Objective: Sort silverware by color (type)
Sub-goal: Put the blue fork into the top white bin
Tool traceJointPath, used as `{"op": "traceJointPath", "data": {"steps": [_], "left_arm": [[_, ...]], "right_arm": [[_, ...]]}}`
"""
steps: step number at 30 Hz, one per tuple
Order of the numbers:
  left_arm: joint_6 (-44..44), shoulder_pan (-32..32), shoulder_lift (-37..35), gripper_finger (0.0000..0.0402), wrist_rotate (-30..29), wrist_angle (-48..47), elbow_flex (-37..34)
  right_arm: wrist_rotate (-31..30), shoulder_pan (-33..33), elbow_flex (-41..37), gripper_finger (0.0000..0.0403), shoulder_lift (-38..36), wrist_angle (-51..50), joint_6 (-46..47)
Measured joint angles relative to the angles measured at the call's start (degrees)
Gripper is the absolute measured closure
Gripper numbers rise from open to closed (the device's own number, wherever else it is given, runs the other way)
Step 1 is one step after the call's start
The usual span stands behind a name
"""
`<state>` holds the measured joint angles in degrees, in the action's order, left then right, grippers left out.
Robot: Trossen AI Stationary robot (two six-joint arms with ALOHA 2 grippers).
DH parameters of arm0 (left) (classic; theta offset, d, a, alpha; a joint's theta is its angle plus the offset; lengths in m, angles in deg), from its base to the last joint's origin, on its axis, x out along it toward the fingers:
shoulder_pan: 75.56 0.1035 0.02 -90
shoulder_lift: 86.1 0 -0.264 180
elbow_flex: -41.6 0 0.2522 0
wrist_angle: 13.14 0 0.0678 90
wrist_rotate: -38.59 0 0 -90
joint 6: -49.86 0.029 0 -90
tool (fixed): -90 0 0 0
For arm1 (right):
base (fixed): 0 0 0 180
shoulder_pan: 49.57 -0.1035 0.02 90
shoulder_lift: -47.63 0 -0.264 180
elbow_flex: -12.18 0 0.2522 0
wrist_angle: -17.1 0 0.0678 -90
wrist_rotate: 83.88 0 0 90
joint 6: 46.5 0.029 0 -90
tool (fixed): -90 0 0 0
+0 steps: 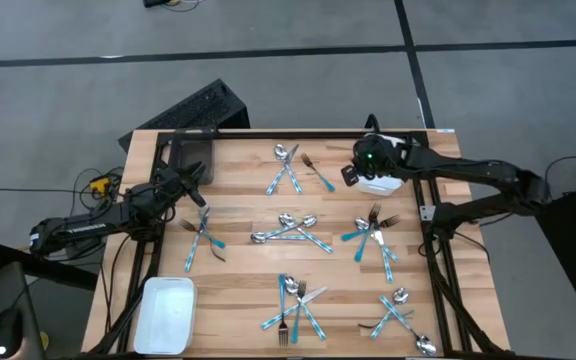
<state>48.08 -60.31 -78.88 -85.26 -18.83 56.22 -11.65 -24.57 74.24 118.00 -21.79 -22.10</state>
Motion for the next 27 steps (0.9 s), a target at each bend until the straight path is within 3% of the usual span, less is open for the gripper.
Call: {"op": "traceJointPath", "data": {"steps": [6,16,27], "left_arm": [[0.57,0.0,0.0,0.0331,0.61,3.43,0.0],[1.11,0.0,0.0,0.0331,1.97,3.43,0.0],[0.64,0.0,0.02,0.0331,1.93,0.64,0.0]], "right_arm": [[7.05,0.09,2.31,0.0307,10.64,10.83,-2.59],[7.41,1.4,16.5,0.0285,28.4,0.84,-8.45],[10.42,1.76,27.61,0.0273,41.31,-6.03,-11.87]]}}
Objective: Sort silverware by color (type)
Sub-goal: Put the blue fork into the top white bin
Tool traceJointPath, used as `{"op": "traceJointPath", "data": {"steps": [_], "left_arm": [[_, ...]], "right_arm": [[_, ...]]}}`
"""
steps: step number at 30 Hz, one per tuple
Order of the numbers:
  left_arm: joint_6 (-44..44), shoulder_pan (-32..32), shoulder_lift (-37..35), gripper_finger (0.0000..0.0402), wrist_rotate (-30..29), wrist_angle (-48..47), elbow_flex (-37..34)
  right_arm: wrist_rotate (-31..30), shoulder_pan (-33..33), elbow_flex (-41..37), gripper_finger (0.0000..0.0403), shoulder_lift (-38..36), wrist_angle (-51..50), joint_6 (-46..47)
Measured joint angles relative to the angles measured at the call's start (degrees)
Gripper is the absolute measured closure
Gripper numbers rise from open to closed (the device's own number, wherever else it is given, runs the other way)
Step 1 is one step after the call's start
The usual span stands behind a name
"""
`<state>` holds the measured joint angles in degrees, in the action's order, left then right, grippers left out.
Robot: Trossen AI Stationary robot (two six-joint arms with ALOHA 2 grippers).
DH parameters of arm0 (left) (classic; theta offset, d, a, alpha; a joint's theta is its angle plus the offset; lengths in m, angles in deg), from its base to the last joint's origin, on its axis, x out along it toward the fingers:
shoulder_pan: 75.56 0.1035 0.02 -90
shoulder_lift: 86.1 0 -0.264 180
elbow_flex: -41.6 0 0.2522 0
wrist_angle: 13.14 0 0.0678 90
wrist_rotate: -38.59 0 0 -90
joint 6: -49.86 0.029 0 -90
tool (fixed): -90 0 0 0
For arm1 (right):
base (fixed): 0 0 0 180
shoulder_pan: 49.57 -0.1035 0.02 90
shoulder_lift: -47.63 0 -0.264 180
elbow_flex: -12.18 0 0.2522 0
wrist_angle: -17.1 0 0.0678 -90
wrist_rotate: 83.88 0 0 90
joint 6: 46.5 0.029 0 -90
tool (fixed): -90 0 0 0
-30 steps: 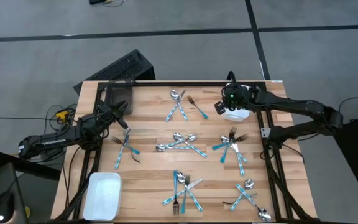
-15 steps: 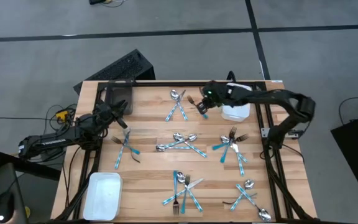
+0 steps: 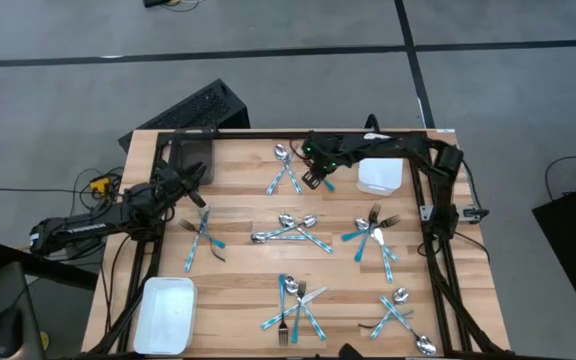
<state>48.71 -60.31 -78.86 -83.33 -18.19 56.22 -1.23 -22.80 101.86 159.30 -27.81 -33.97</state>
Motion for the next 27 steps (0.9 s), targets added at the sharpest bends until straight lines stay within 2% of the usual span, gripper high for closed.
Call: {"op": "traceJointPath", "data": {"steps": [8,14,17,22,27], "left_arm": [[-0.4,0.0,0.0,0.0331,-0.24,-0.57,0.0],[-1.42,0.0,0.0,0.0331,-0.27,-3.01,0.0],[-1.62,0.0,0.0,0.0331,-0.4,-4.79,0.0],[-2.07,0.0,0.0,0.0331,-0.28,-4.81,0.0],[-3.22,0.0,0.0,0.0331,0.12,-4.81,0.0]], "right_arm": [[0.0,0.54,7.68,0.0283,6.92,-9.03,-0.65],[0.93,0.7,8.9,0.0294,10.06,-11.72,-2.26],[1.2,0.55,8.9,0.0317,10.77,-11.74,-3.84],[1.25,0.26,8.68,0.0385,8.67,-12.7,-5.4],[1.99,0.26,7.74,0.0382,1.07,-13.62,-6.6]]}}
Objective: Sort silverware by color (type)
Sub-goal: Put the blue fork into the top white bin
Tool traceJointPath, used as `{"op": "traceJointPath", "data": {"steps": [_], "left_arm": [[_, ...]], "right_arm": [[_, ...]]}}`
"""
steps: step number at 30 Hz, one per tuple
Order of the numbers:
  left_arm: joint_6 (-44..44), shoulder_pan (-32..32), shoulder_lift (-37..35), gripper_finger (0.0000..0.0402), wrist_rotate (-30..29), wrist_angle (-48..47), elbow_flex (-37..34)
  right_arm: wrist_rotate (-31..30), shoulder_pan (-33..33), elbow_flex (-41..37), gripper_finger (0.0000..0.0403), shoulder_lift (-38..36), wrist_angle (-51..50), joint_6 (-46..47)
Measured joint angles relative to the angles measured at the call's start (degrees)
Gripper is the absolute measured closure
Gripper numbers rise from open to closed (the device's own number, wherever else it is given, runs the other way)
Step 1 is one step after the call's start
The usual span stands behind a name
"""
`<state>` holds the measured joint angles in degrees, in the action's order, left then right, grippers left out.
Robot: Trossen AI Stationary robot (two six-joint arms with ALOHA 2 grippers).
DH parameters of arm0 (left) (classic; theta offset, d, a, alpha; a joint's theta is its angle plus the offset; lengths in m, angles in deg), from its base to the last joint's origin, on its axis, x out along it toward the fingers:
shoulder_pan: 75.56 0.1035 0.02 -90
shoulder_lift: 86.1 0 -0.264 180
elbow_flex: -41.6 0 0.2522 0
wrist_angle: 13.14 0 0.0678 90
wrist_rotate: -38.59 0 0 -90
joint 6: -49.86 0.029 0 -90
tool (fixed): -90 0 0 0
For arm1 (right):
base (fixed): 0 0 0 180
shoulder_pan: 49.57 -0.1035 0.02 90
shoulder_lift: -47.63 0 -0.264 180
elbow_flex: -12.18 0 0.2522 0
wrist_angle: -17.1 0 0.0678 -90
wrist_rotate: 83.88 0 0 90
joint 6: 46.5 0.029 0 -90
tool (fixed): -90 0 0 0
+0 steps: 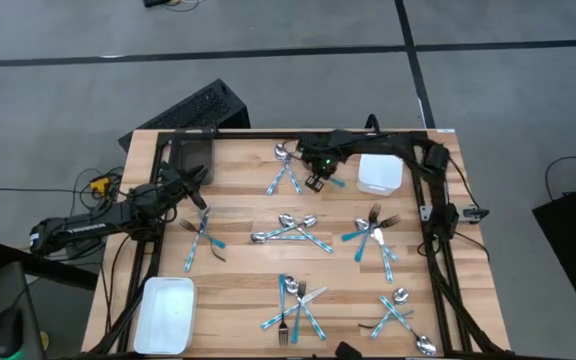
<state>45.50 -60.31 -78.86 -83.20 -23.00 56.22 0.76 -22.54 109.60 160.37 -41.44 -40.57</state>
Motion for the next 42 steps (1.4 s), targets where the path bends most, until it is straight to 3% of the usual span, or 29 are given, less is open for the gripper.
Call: {"op": "traceJointPath", "data": {"steps": [8,19,22,27,32,38,42], "left_arm": [[-2.41,-0.18,0.0,0.0331,-0.02,0.0,0.0],[-2.86,-0.74,-0.01,0.0331,-0.04,1.18,0.0],[-2.54,-0.74,-0.01,0.0331,1.44,2.75,0.0],[-2.35,-0.76,-0.02,0.0331,10.09,4.22,0.0],[-2.02,-0.76,-0.02,0.0331,9.26,5.58,0.0],[-1.49,-0.76,-0.02,0.0331,10.81,7.17,0.0],[-1.94,-0.76,-0.02,0.0331,10.9,7.17,0.0]], "right_arm": [[-0.48,0.39,-8.65,0.0389,-16.48,7.5,1.57],[-2.2,0.17,-29.86,0.0389,-37.36,21.11,8.85],[-5.39,-1.04,-32.84,0.0389,-39.98,20.64,10.29],[-7.93,-2.11,-35.69,0.0387,-44.13,19.39,12.46],[-11.47,-2.18,-36.04,0.0386,-46.2,15.99,13.33],[-24.92,-0.86,-36.04,0.0386,-46.42,8.54,18.25],[-26.81,0.86,-36.05,0.0384,-44.52,4.71,21.43]]}}
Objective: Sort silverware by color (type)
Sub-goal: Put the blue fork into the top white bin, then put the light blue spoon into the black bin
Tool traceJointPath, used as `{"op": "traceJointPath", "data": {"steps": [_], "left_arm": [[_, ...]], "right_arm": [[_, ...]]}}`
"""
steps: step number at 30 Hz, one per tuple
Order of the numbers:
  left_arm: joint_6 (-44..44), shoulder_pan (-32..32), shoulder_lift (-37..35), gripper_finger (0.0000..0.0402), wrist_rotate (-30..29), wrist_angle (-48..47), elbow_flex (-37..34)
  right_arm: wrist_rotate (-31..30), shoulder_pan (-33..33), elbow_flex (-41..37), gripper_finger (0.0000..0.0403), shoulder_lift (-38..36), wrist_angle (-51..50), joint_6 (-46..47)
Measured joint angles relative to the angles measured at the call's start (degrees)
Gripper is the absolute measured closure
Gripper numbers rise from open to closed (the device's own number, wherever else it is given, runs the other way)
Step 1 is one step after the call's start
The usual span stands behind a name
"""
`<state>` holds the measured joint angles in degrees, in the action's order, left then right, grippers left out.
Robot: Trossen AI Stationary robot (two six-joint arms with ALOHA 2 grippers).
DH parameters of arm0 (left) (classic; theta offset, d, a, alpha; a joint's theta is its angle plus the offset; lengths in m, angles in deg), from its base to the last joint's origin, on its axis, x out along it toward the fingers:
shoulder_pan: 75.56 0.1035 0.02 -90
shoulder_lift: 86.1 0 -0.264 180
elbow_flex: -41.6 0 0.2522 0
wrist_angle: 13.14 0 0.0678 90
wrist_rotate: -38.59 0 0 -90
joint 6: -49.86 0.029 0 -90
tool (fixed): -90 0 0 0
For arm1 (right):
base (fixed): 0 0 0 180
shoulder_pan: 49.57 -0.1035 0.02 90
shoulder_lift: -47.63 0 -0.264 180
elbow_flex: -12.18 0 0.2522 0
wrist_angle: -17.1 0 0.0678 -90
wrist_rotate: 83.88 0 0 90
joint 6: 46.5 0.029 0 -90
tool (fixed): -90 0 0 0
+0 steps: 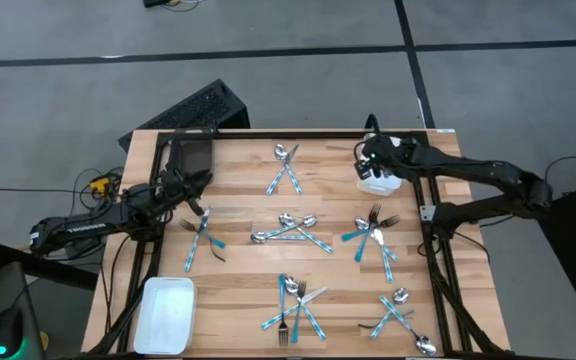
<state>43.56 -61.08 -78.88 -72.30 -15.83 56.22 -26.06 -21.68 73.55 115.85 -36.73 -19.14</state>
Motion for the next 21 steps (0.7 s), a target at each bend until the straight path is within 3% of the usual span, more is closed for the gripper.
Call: {"op": "traceJointPath", "data": {"steps": [5,13,21], "left_arm": [[-0.28,0.0,0.0,0.0331,0.01,-0.28,0.0],[-0.95,0.0,0.0,0.0331,-0.12,-1.29,0.0],[-2.86,0.02,0.0,0.0331,0.16,-6.05,0.0]], "right_arm": [[-1.45,0.84,-2.21,0.0357,2.36,-0.09,2.5],[-0.9,0.81,-5.52,0.0262,3.26,0.61,3.26],[-0.05,-7.07,-5.12,0.0188,-4.0,-1.2,6.49]]}}
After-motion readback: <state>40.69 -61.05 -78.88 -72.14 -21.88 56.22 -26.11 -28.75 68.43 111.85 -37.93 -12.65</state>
